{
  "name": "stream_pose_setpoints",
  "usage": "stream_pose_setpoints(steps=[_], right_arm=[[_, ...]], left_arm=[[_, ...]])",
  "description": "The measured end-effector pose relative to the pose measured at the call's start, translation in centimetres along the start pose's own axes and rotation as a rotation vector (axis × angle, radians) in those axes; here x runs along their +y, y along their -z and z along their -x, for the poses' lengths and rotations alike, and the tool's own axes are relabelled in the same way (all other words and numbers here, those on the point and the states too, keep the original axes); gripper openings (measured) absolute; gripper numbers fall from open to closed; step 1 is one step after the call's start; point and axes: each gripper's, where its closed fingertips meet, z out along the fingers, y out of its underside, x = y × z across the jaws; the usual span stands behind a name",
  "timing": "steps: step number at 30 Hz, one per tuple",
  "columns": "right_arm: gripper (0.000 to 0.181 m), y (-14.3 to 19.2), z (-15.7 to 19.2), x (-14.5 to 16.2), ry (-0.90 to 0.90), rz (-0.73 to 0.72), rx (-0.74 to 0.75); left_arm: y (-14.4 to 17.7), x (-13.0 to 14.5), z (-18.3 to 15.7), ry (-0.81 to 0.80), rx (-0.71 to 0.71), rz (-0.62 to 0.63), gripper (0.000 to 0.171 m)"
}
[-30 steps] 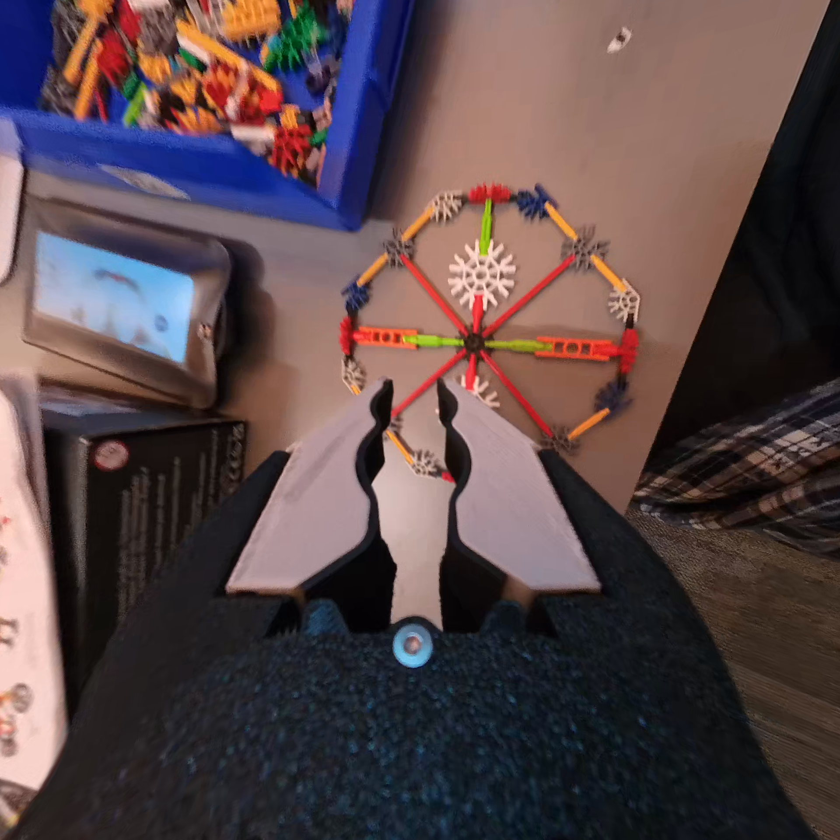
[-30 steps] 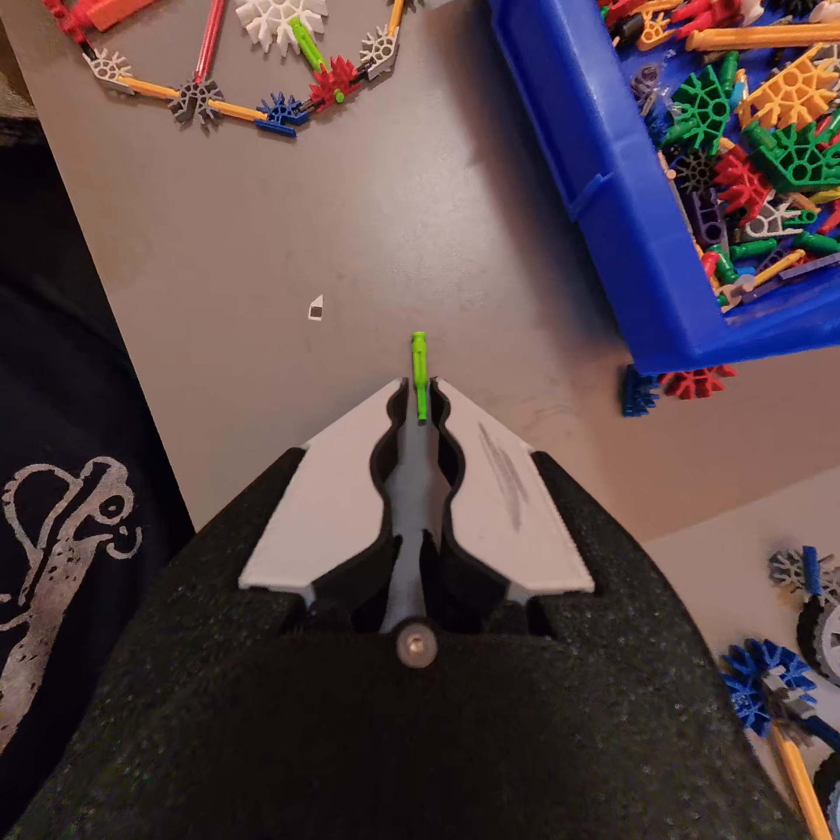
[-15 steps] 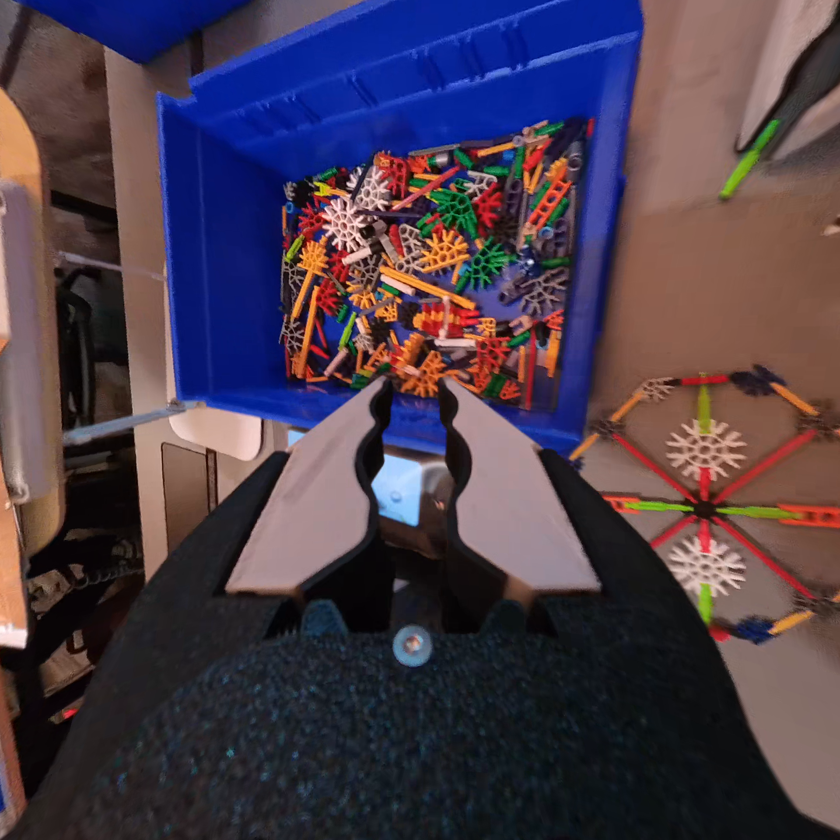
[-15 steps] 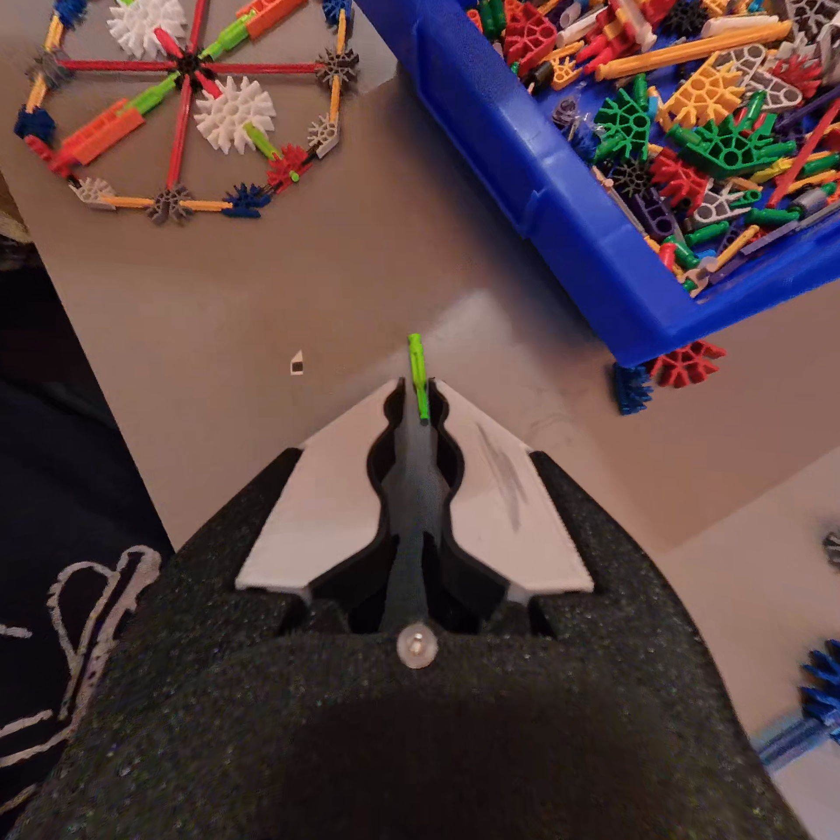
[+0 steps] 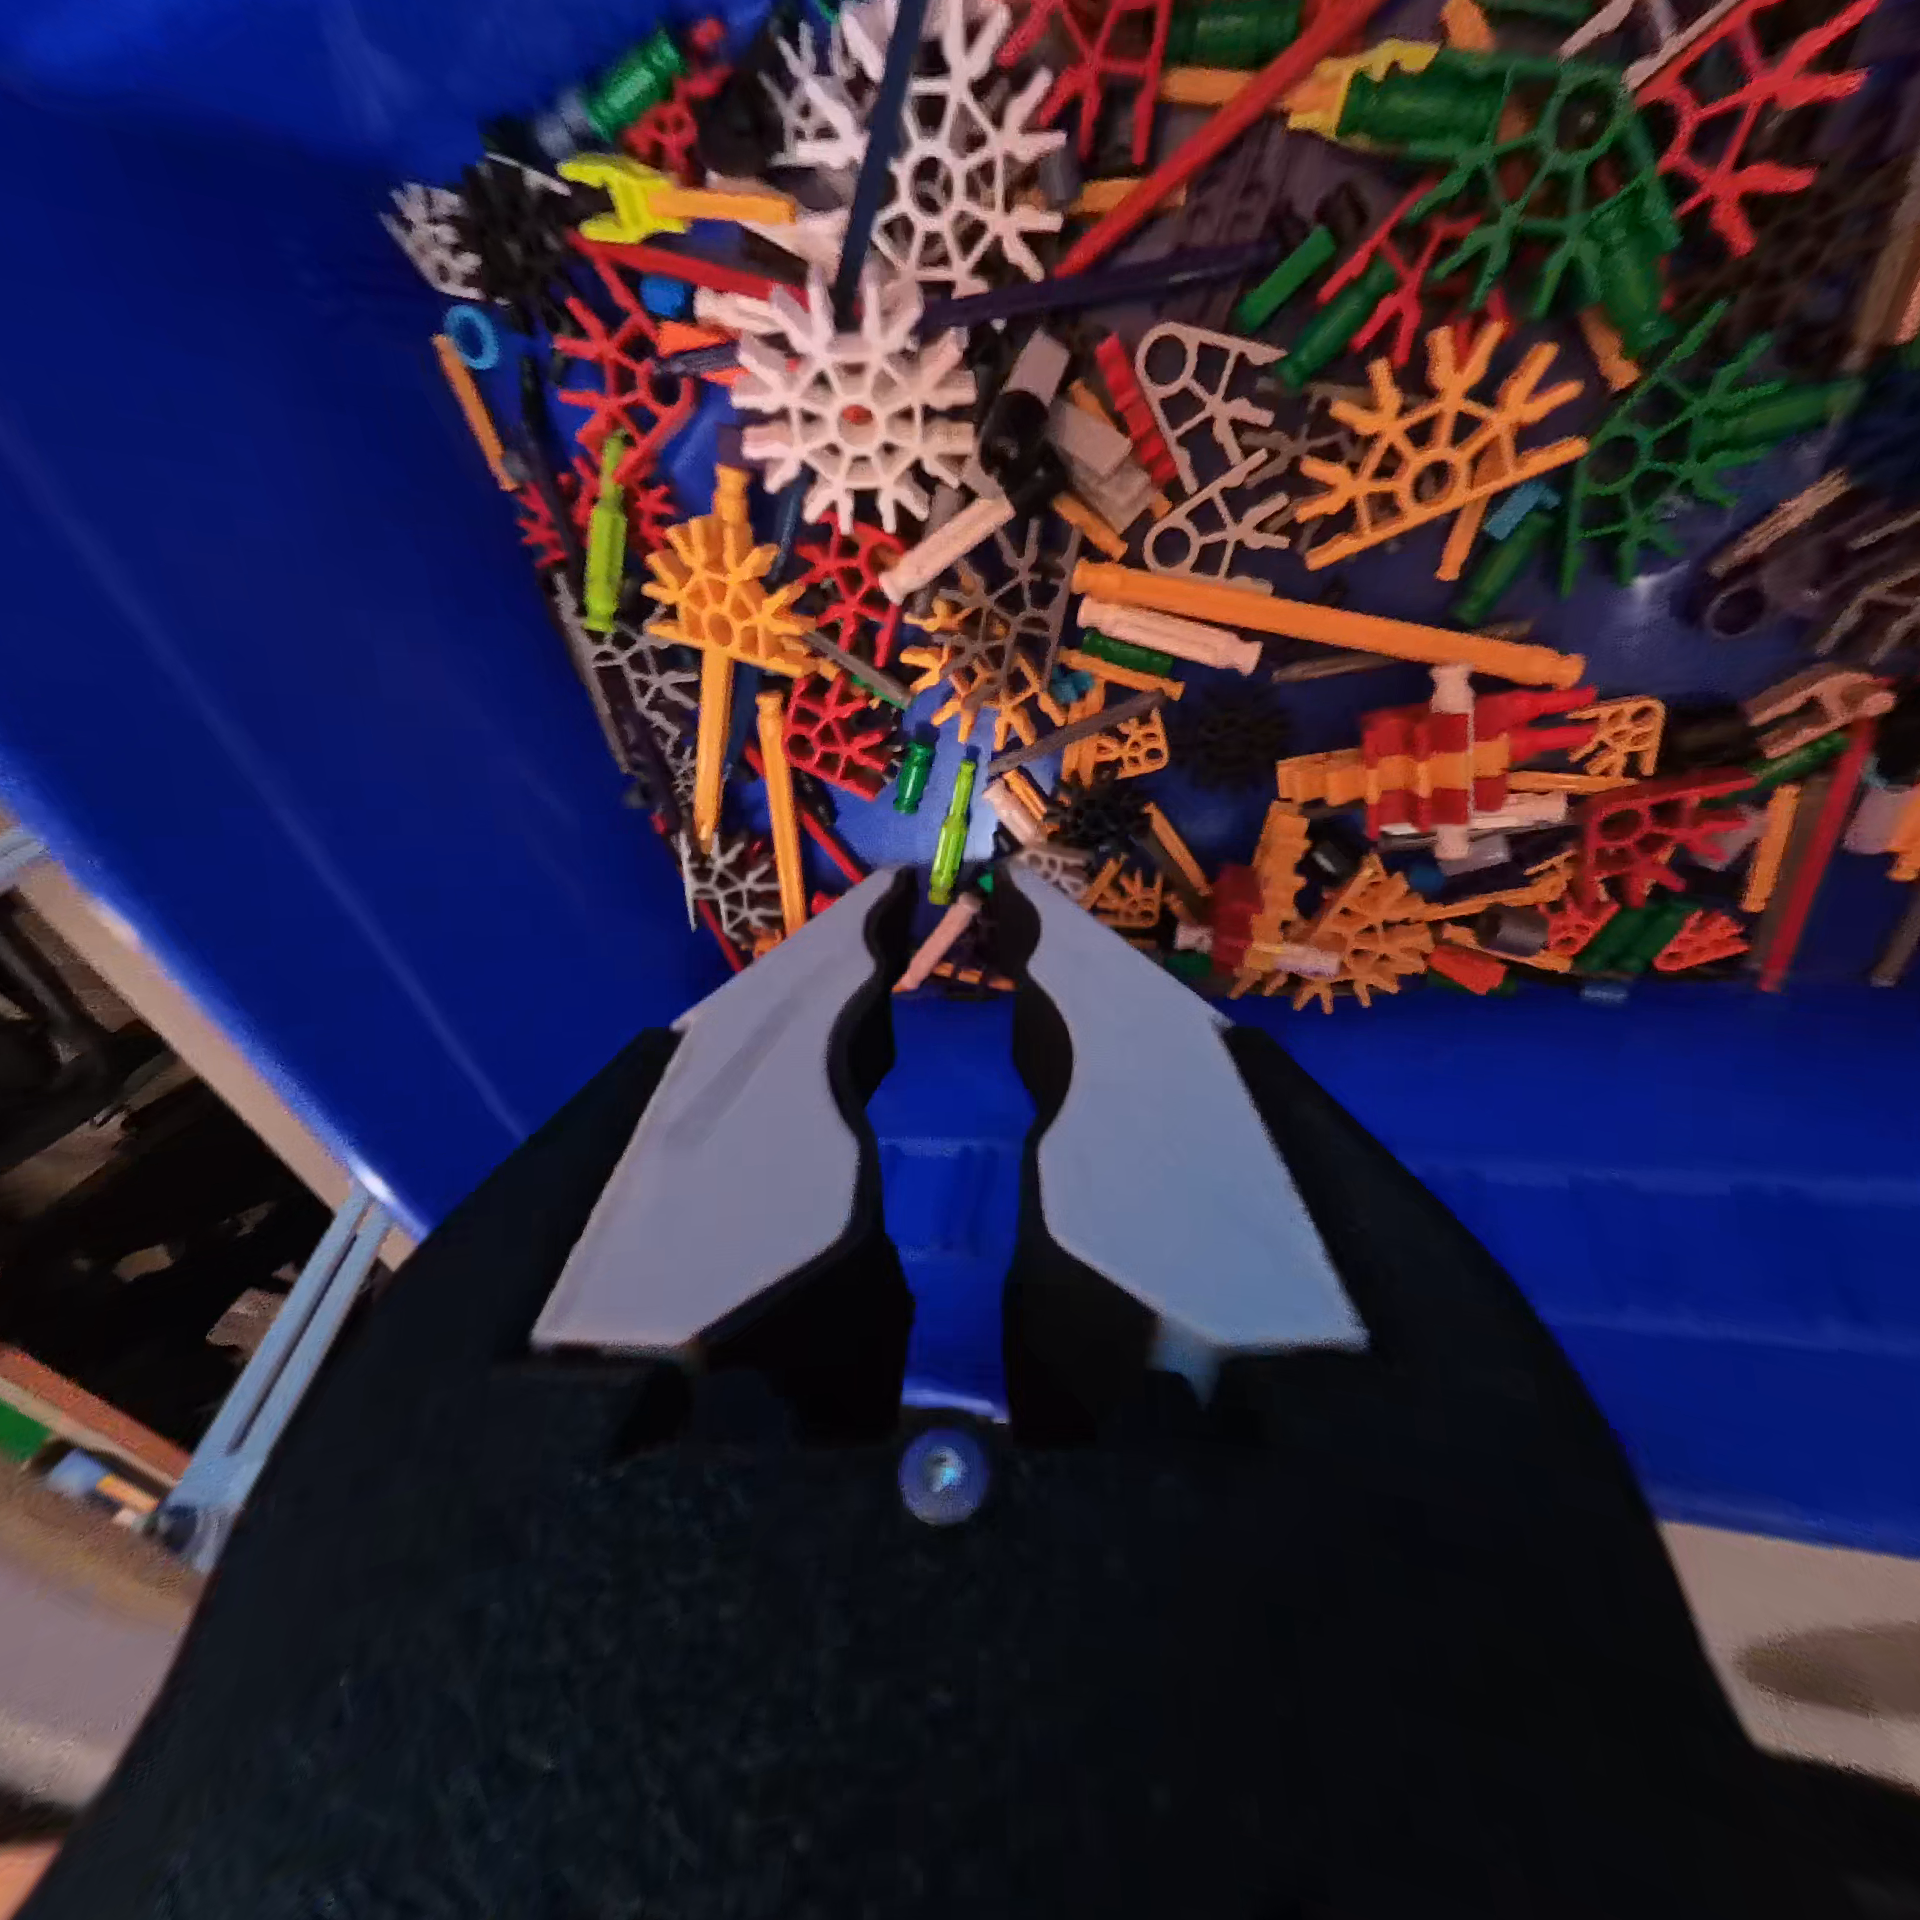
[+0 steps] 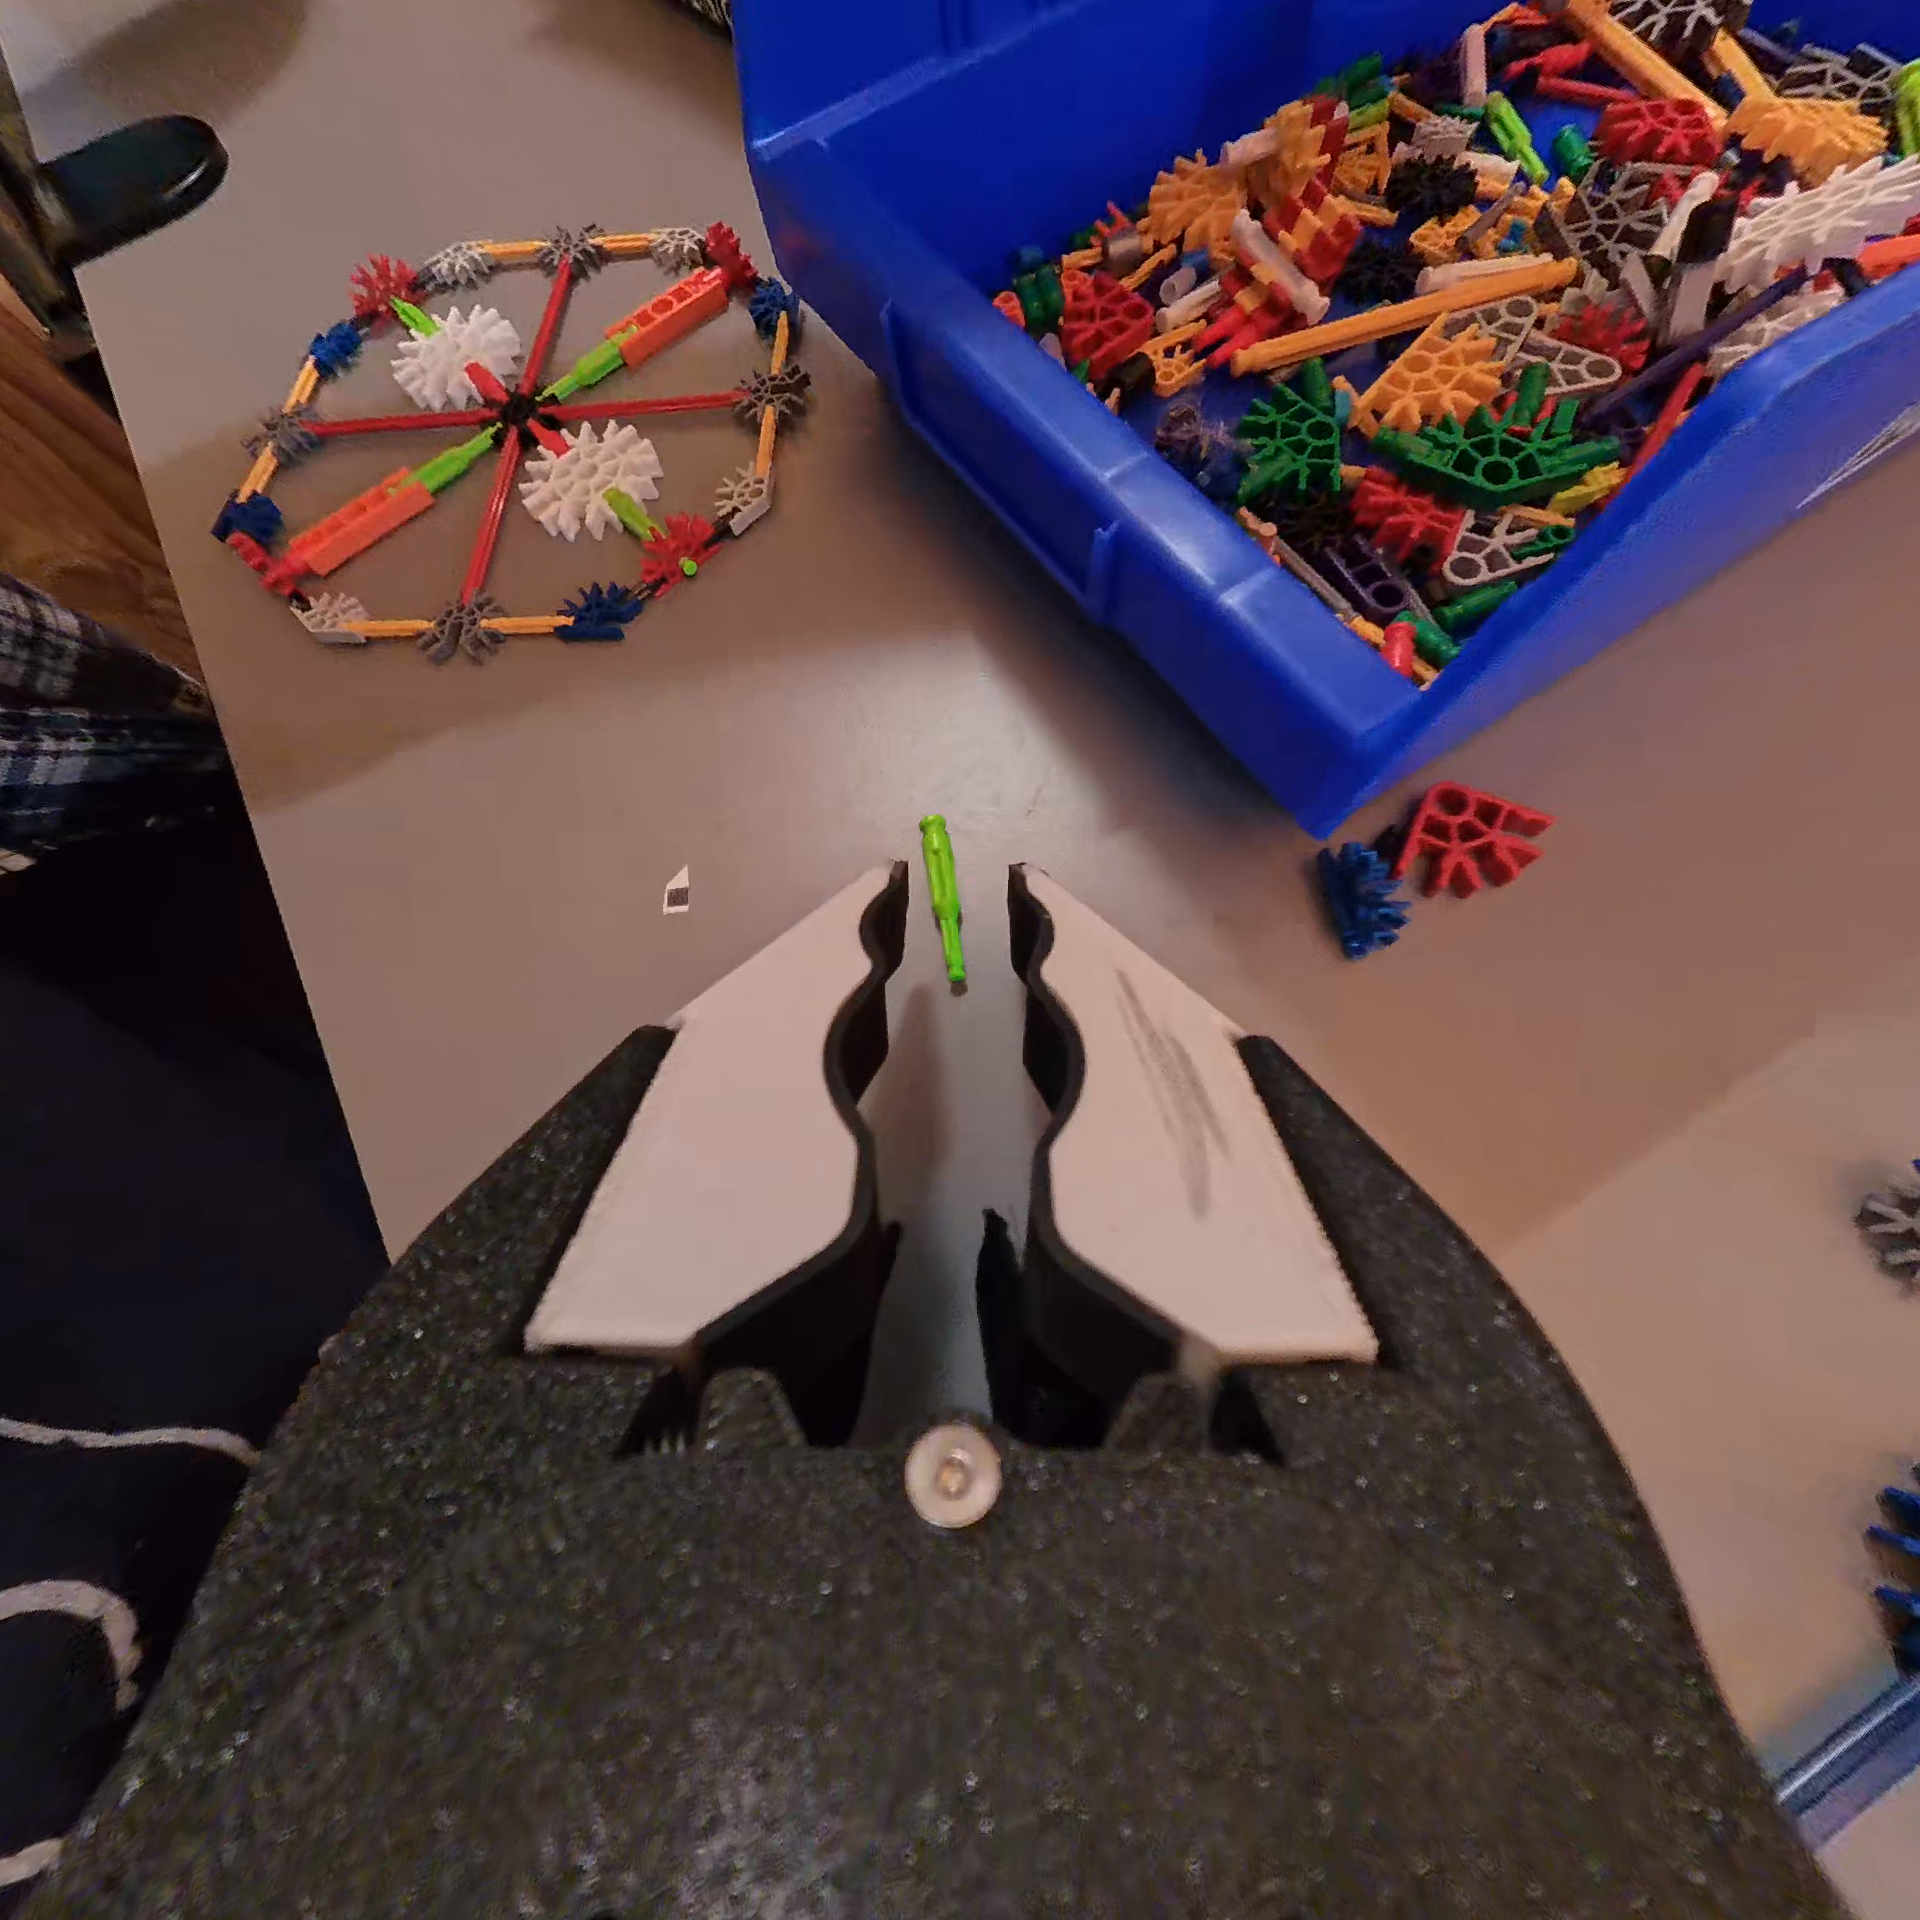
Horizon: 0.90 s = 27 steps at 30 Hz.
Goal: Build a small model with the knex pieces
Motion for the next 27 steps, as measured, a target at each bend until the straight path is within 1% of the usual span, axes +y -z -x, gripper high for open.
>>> stream_pose_setpoints(steps=[2, 5, 9, 11, 14, 17, 19, 22, 24, 27], right_arm=[[0.018, 0.1, 0.0, -0.1, -0.002, -0.008, -0.006], [0.018, 0.2, 0.1, -0.2, -0.016, -0.016, -0.025], [0.017, 0.3, 0.2, -0.3, -0.026, -0.03, -0.046], [0.017, 0.4, 0.3, -0.4, -0.027, -0.034, -0.052], [0.017, 0.4, 0.3, -0.4, -0.03, -0.037, -0.062], [0.017, 0.5, 0.3, -0.5, -0.034, -0.045, -0.067], [0.017, 0.6, 0.3, -0.6, -0.036, -0.054, -0.066], [0.019, 0.9, 0.2, -0.8, -0.032, -0.08, -0.054], [0.02, 1.1, 0.2, -1.0, -0.027, -0.095, -0.046], [0.024, 1.3, 0.1, -1.2, -0.017, -0.116, -0.032]], left_arm=[[-1.1, 0.2, -0.2, -0.029, 0.045, 0.046, 0.013], [-2.3, 0.9, 0.0, -0.054, 0.065, 0.116, 0.012], [-3.5, 1.3, 0.0, -0.081, 0.084, 0.169, 0.01], [-3.8, 1.1, -0.2, -0.072, 0.113, 0.161, 0.007], [-3.9, 1.2, 0.0, -0.058, 0.12, 0.152, 0.004], [-3.8, 1.2, 0.0, -0.064, 0.115, 0.139, 0.004], [-3.8, 1.6, 0.3, -0.064, 0.085, 0.15, 0.004], [-2.6, 1.7, 0.5, -0.034, 0.052, 0.114, 0.005], [-0.9, 1.8, 0.7, -0.01, 0.012, 0.087, 0.005], [2.2, 1.4, 0.7, 0.05, -0.045, 0.006, 0.004]])
